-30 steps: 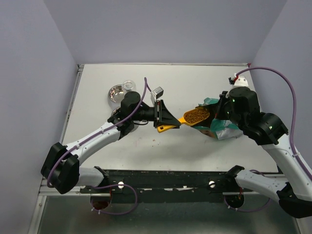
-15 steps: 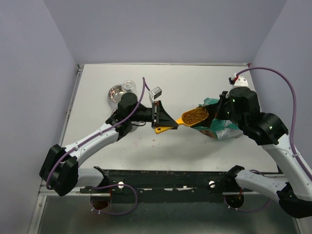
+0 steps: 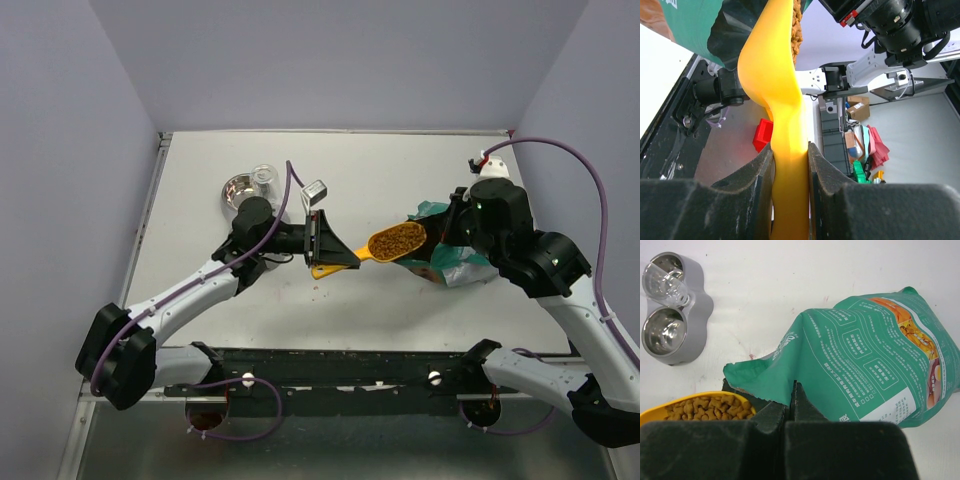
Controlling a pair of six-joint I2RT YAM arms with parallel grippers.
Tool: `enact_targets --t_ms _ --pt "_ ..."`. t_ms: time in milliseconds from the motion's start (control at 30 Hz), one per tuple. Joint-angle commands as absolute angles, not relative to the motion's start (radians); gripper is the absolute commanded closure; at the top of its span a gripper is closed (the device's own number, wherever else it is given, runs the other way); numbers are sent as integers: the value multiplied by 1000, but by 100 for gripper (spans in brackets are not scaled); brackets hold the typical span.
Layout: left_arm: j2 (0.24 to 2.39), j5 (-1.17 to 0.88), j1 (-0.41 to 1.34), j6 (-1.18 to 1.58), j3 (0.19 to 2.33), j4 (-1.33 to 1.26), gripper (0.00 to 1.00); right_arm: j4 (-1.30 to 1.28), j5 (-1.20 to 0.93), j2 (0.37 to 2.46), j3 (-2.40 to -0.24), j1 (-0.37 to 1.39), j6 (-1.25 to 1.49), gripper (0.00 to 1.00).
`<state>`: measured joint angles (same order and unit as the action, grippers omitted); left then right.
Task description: Serve the pet food
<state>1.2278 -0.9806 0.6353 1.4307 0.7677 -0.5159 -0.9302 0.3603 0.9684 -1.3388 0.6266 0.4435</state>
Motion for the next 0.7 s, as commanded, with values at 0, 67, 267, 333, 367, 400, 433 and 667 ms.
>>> enact_targets --t_ms 0,67,267,333,367,400,433,667 --pt "1164 -1008 612 1440 729 -587 100 -884 356 950 -1373 629 431 100" --pt "1140 -1005 601 1437 713 -568 100 -884 354 951 -1373 629 431 100" --pt "1039 -985 555 1427 646 -519 100 -881 354 956 -1373 629 437 100" --pt "1008 -983 537 1414 632 -486 100 -879 353 957 -1373 629 437 100" --pt "994 -980 526 1407 626 -467 100 -880 354 957 -1374 629 437 100" --pt "979 -979 517 1405 615 -459 100 -877 354 957 -1374 629 437 100" --pt "965 -974 506 1405 606 -453 100 -879 354 959 -1374 629 436 100" --pt "861 -934 417 1368 555 -338 100 -871 339 957 -1370 629 426 100"
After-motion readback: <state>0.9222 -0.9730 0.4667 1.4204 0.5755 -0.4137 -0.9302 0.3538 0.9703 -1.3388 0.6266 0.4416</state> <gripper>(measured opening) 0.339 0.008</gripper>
